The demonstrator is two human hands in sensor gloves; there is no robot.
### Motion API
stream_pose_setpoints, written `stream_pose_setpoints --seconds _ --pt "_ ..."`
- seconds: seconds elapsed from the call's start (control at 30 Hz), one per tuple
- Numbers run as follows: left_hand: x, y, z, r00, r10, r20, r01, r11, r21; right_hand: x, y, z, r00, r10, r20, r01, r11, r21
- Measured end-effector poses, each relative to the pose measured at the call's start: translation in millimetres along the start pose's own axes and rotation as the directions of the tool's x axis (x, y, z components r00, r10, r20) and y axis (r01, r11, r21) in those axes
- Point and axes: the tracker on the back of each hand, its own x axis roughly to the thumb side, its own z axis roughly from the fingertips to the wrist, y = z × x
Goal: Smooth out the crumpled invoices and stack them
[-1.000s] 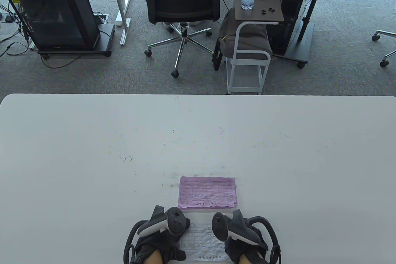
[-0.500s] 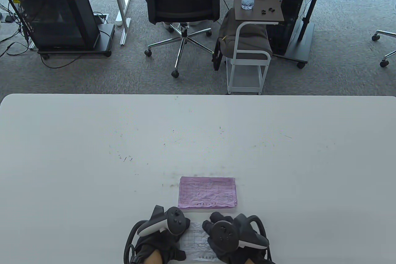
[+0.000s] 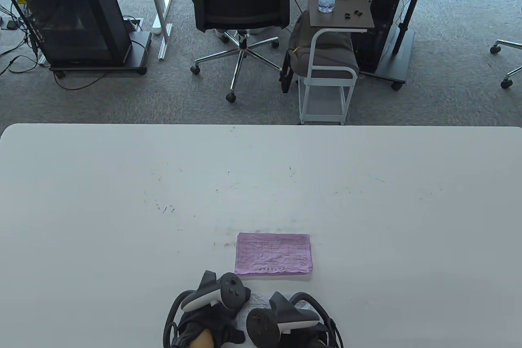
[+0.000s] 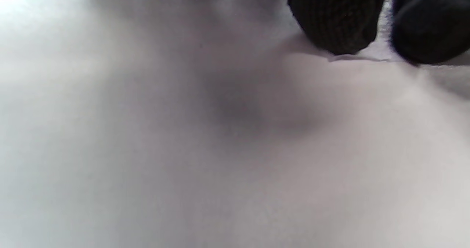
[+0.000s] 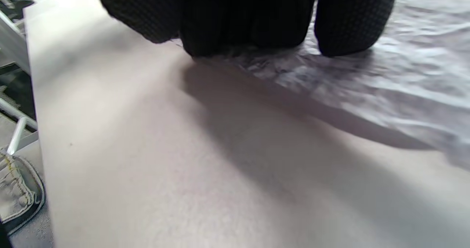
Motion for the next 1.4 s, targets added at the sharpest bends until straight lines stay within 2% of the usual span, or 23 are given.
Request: stream_pose_setpoints --seconds 0.13,0.33,0.8,0.87,0.93,0.97,1.03,1.1,1.2,1.4 --pt "0.1 -0.2 0.1 1.0 0.001 -0.001 -0.001 1.0 0.001 -16.2 -1.2 4.6 0.994 -0.057 -0.09 0.06 0.998 0.032" --pt "0.3 -0.6 0.1 1.0 0.003 -0.003 -0.003 1.0 0.002 -45.0 3.3 15.6 0.963 -0.132 -0.235 0.142 0.989 0.027" --pt "-0.5 -0.5 -0.4 1.0 0.008 -0.001 -0.008 1.0 0.004 -81.5 10.6 33.6 0.887 -0.268 -0.376 0.272 0.961 -0.043" --pt "-0.7 -0.5 -0.5 1.0 0.008 0.0 -0.008 1.0 0.003 -86.5 8.5 38.3 0.887 -0.285 -0.364 0.276 0.958 -0.079" --pt "-0.6 -0.4 -0.7 1.0 0.008 0.001 -0.008 1.0 0.003 -89.1 3.0 44.7 0.886 -0.301 -0.353 0.258 0.952 -0.163" --pt "-0.6 -0.4 -0.7 1.0 0.008 0.001 -0.008 1.0 0.003 -89.4 -1.0 48.7 0.899 -0.304 -0.317 0.231 0.941 -0.248" --pt "-0.6 -0.5 -0.7 1.0 0.007 0.0 -0.007 1.0 0.004 -85.8 -9.0 55.3 0.921 -0.317 -0.227 0.179 0.86 -0.478" --pt "-0.6 -0.5 -0.9 1.0 0.008 0.001 -0.008 1.0 0.003 -77.5 -13.2 54.6 0.949 -0.282 -0.145 0.158 0.817 -0.555" --pt "-0.6 -0.5 -1.0 1.0 0.007 0.003 -0.007 1.0 0.003 -55.7 -14.5 44.8 0.982 -0.177 -0.06 0.116 0.828 -0.549" --pt "-0.7 -0.7 -1.2 1.0 0.006 0.005 -0.006 1.0 0.004 -14.6 -7.7 17.3 0.997 0.075 -0.001 -0.068 0.899 -0.433"
